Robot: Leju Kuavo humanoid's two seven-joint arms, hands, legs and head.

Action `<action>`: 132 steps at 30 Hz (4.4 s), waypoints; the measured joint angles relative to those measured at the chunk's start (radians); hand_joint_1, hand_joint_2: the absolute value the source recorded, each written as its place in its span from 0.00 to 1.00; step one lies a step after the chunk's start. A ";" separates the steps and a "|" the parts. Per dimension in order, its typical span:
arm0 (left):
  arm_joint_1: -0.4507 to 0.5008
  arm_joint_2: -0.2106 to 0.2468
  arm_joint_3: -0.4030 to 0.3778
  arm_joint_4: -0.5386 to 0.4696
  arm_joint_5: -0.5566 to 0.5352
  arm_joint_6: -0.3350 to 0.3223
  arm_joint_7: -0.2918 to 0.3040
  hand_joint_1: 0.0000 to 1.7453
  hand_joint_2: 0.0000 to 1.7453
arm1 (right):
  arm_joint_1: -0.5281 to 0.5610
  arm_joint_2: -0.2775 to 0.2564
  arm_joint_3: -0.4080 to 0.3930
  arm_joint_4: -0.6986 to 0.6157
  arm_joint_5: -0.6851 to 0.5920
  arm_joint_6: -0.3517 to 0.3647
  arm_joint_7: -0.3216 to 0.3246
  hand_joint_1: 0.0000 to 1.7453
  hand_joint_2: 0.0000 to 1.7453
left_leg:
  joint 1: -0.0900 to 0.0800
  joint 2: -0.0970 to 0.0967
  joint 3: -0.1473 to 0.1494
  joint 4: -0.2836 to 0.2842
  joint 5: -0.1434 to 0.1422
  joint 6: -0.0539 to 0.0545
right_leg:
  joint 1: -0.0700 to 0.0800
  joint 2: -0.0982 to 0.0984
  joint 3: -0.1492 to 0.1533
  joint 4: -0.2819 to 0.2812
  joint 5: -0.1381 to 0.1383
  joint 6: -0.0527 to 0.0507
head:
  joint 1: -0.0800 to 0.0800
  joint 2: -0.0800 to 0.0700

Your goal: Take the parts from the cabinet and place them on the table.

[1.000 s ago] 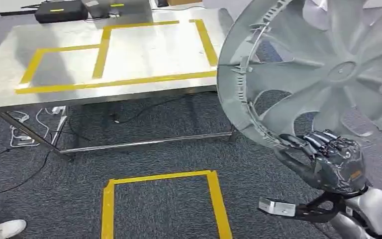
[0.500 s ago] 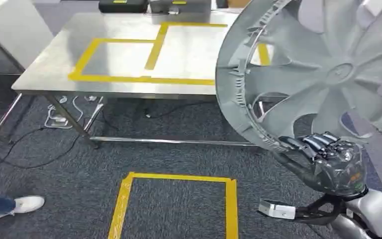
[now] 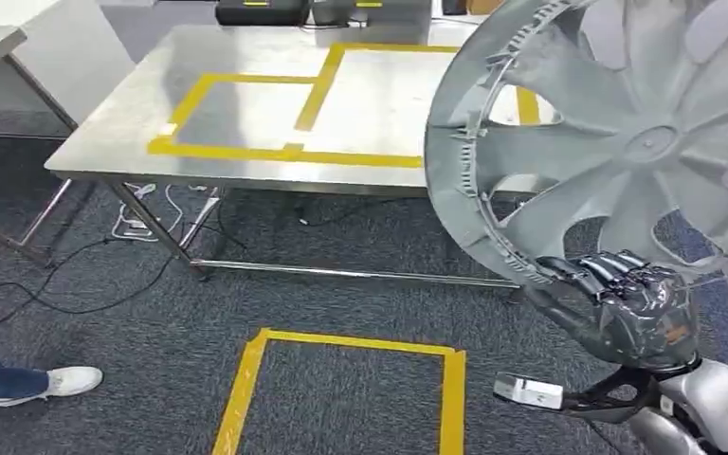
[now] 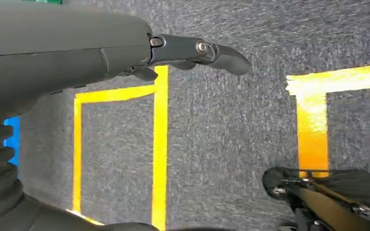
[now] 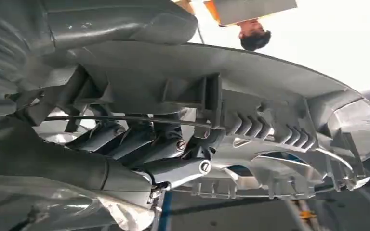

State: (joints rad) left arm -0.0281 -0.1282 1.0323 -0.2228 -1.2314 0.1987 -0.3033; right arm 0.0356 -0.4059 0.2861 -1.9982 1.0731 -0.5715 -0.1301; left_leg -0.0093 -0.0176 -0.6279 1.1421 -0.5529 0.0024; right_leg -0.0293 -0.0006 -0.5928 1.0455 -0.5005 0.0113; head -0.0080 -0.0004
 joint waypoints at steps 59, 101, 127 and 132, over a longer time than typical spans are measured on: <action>-0.002 0.006 -0.001 0.001 -0.043 -0.046 -0.081 0.00 1.00 | -0.020 -0.005 0.010 0.045 0.046 0.011 0.018 1.00 1.00 | -0.004 0.006 0.106 -0.123 0.005 0.012 | 0.001 0.002 -0.004 -0.022 0.015 0.012 | 0.008 0.000; -0.002 0.005 0.000 0.002 -0.067 -0.047 -0.080 0.00 1.00 | -0.035 -0.005 0.030 0.073 0.048 0.027 0.021 1.00 1.00 | 0.006 0.011 -0.016 -0.093 0.063 0.004 | 0.002 0.003 0.066 -0.023 -0.047 0.023 | 0.001 0.000; -0.009 0.003 0.000 0.003 -0.087 -0.055 -0.090 0.00 1.00 | -0.094 -0.005 0.053 0.144 0.034 0.134 0.022 1.00 1.00 | 0.015 0.008 -0.082 0.147 -0.026 -0.013 | 0.005 0.000 0.015 -0.023 -0.002 -0.002 | 0.006 0.000; -0.017 0.004 -0.001 0.003 -0.095 -0.085 -0.103 0.00 1.00 | -0.162 -0.005 0.071 0.204 0.014 0.178 0.024 1.00 1.00 | 0.010 0.009 0.022 -0.103 0.079 0.001 | 0.010 0.001 0.027 -0.025 -0.013 0.022 | 0.008 0.000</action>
State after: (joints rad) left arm -0.0448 -0.1240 1.0311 -0.2201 -1.3268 0.1136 -0.4063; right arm -0.1259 -0.4108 0.3571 -1.7944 1.0872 -0.3933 -0.1060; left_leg 0.0005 -0.0087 -0.6059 1.0390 -0.4734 0.0030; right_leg -0.0196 0.0006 -0.5655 1.0207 -0.5136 0.0330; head -0.0004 -0.0004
